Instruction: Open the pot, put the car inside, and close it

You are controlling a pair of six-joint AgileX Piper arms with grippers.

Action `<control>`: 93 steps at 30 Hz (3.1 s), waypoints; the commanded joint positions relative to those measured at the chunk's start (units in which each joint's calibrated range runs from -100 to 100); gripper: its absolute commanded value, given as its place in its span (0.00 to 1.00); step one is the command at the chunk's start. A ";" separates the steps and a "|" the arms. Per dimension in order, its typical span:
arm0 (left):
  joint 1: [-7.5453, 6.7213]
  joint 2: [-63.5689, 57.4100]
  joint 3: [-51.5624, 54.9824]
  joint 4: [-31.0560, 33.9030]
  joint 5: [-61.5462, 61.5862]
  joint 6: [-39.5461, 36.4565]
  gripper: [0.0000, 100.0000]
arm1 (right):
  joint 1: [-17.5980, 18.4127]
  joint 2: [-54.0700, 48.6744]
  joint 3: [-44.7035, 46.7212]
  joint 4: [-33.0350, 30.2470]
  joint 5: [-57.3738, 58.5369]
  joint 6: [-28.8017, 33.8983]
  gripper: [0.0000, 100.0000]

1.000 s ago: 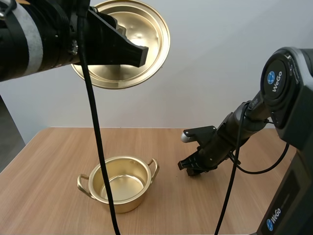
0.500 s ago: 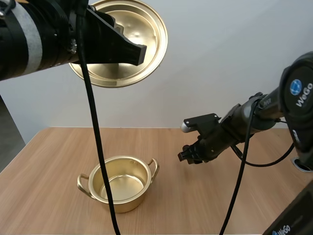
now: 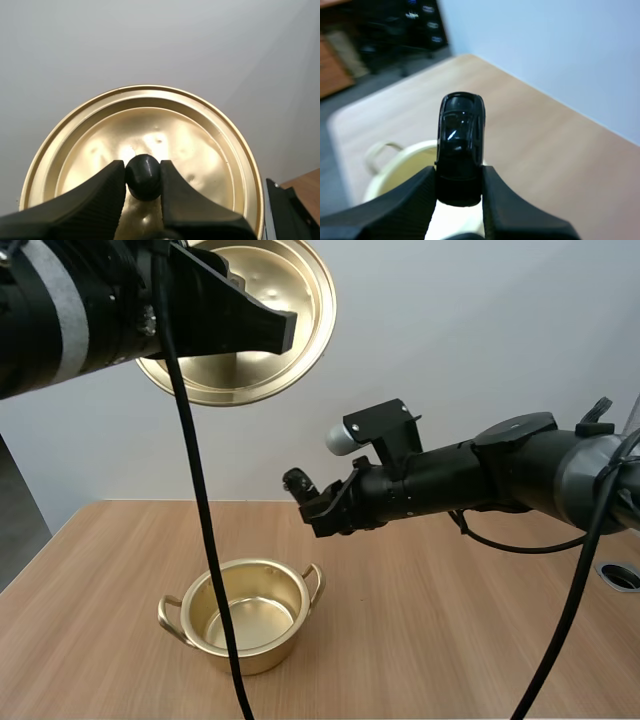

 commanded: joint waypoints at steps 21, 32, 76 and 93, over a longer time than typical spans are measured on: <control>0.48 0.02 -0.05 0.71 0.77 -0.01 0.00 | 10.65 21.14 0.14 -10.46 -14.28 1.37 0.08; 0.48 0.46 -0.05 2.39 0.77 -0.01 0.00 | 10.57 19.14 -0.13 -10.81 -16.13 2.10 0.00; 0.34 37.72 35.44 8.84 3.16 23.95 0.12 | -4.78 -14.43 0.27 -26.66 -38.73 22.74 0.00; 0.41 22.61 24.51 -2.87 13.34 26.86 1.00 | -4.78 -14.43 0.27 -27.12 -38.73 22.74 0.00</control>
